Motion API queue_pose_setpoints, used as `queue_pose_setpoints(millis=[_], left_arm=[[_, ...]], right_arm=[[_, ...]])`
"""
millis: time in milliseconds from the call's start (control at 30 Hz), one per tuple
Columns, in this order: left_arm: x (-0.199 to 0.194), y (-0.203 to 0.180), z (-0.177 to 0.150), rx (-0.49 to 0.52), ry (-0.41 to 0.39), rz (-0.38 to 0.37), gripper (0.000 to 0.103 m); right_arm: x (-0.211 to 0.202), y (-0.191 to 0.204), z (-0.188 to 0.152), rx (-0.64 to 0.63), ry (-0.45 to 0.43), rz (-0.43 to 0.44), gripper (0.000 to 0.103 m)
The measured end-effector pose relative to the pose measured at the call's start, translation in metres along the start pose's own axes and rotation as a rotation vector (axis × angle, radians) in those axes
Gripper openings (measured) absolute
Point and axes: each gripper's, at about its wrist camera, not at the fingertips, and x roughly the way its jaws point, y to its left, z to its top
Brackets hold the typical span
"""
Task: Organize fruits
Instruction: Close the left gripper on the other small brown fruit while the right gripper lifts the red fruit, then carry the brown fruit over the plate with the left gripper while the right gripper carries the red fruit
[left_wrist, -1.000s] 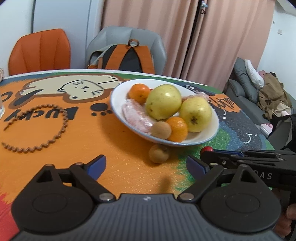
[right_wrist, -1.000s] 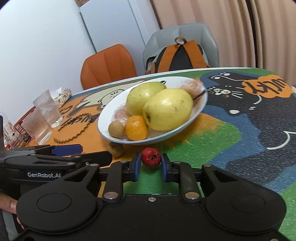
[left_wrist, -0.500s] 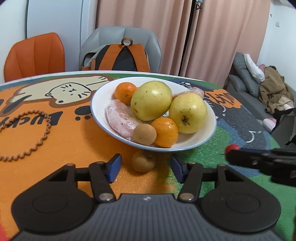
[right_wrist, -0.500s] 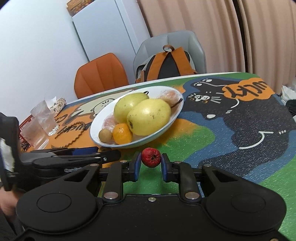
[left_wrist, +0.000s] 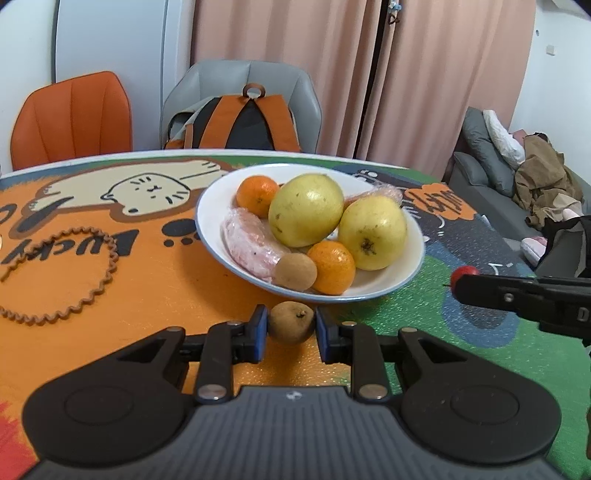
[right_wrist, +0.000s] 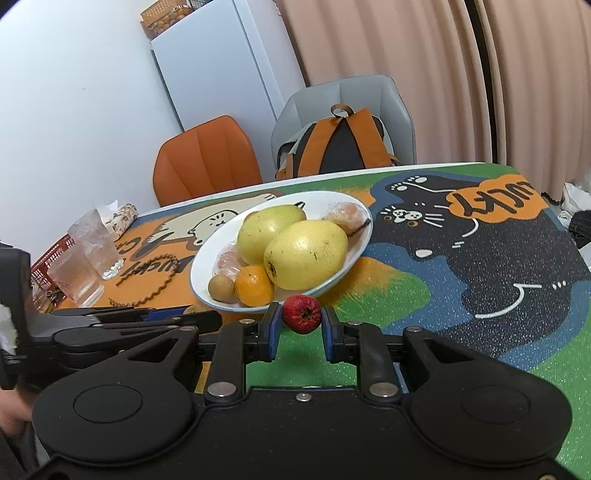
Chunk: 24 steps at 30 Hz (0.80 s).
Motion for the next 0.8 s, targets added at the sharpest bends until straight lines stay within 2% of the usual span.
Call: queue_pose_setpoints(millis=[367, 800], left_arm=[[-0.022, 0.002, 0.017, -0.007, -0.046, -0.011, 0.025], [-0.016, 0.002, 0.043, -0.006, -0.085, -0.016, 0.025]], right_arm=[[-0.004, 0.009, 0.012, -0.021, -0.023, 0.008, 0.021], [-0.009, 0.011, 0.034, -0.05, -0.053, 0.003, 0.021]])
